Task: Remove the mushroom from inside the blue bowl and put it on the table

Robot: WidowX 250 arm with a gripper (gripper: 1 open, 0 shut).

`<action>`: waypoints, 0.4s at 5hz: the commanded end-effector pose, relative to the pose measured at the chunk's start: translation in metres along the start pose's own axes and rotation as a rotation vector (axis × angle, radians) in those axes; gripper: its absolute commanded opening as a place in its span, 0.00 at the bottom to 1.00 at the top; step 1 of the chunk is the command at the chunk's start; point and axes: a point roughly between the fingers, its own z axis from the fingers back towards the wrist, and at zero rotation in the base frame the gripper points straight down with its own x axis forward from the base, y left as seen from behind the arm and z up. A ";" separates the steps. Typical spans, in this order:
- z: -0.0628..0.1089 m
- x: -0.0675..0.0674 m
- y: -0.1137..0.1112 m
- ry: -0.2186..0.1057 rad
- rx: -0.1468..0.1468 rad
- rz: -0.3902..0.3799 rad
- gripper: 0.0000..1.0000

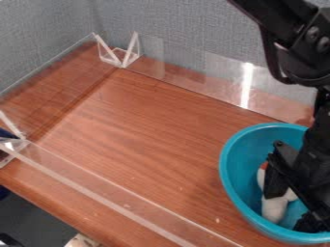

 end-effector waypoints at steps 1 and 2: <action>-0.013 -0.003 -0.002 0.019 -0.002 0.007 1.00; -0.017 -0.004 -0.001 0.024 -0.002 0.014 1.00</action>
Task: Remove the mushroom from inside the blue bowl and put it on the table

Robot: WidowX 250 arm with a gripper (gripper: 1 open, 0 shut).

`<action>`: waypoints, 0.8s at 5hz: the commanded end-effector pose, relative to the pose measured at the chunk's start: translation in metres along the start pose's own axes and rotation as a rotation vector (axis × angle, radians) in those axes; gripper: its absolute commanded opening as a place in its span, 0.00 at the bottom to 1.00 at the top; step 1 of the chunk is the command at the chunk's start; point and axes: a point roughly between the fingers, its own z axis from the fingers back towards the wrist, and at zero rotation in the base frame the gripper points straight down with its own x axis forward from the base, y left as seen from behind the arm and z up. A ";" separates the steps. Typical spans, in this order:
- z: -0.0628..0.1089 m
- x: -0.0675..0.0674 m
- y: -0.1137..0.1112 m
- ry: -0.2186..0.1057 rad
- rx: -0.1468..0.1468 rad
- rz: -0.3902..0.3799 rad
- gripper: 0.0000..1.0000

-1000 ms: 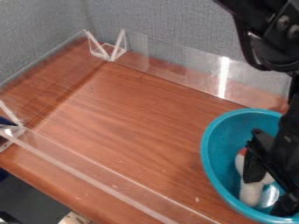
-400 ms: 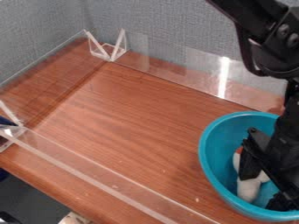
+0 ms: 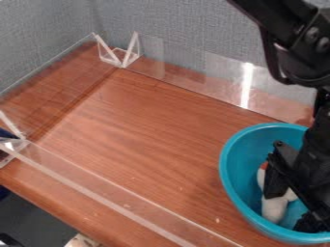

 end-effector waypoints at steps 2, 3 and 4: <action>-0.024 -0.007 0.000 0.042 -0.003 0.024 1.00; -0.028 -0.007 0.001 0.047 -0.003 0.031 1.00; -0.032 -0.008 0.002 0.052 -0.003 0.038 1.00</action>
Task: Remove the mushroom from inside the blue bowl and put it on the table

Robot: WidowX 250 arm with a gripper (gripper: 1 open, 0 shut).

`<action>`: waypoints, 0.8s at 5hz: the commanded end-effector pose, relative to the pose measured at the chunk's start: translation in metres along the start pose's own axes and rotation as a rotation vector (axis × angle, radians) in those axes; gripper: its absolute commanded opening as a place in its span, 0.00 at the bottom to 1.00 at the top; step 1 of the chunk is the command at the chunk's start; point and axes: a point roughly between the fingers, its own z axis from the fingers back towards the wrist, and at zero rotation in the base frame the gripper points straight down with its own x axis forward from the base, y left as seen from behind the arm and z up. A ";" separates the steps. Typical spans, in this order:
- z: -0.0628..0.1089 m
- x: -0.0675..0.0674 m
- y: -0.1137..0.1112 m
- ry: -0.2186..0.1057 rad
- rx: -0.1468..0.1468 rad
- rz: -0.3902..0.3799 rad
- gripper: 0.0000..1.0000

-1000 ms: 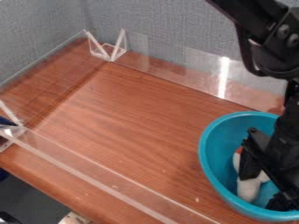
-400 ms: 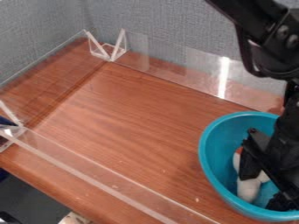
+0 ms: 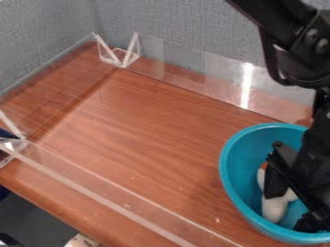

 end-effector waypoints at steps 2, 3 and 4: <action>-0.036 -0.012 0.002 0.073 -0.004 0.036 1.00; -0.040 -0.012 0.001 0.077 -0.005 0.038 0.00; -0.041 -0.012 0.000 0.078 -0.003 0.040 0.00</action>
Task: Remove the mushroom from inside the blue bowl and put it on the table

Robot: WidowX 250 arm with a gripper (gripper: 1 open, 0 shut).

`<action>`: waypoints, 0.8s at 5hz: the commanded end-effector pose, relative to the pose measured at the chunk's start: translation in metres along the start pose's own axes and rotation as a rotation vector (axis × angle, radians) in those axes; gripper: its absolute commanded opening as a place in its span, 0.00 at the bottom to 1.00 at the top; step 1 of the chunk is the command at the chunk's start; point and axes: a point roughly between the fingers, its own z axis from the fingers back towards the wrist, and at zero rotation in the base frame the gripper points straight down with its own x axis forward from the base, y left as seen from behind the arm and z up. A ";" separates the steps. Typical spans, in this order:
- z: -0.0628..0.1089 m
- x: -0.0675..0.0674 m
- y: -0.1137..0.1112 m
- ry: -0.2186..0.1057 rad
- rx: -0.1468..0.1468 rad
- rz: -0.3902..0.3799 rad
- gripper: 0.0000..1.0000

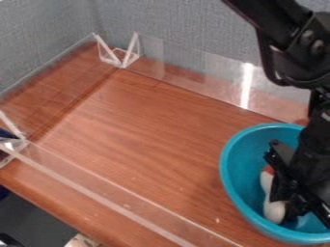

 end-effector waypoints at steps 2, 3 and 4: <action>-0.019 -0.024 0.001 0.072 -0.005 0.061 0.00; -0.009 -0.028 0.004 0.055 -0.005 0.096 0.00; 0.004 -0.033 0.010 0.032 -0.007 0.140 0.00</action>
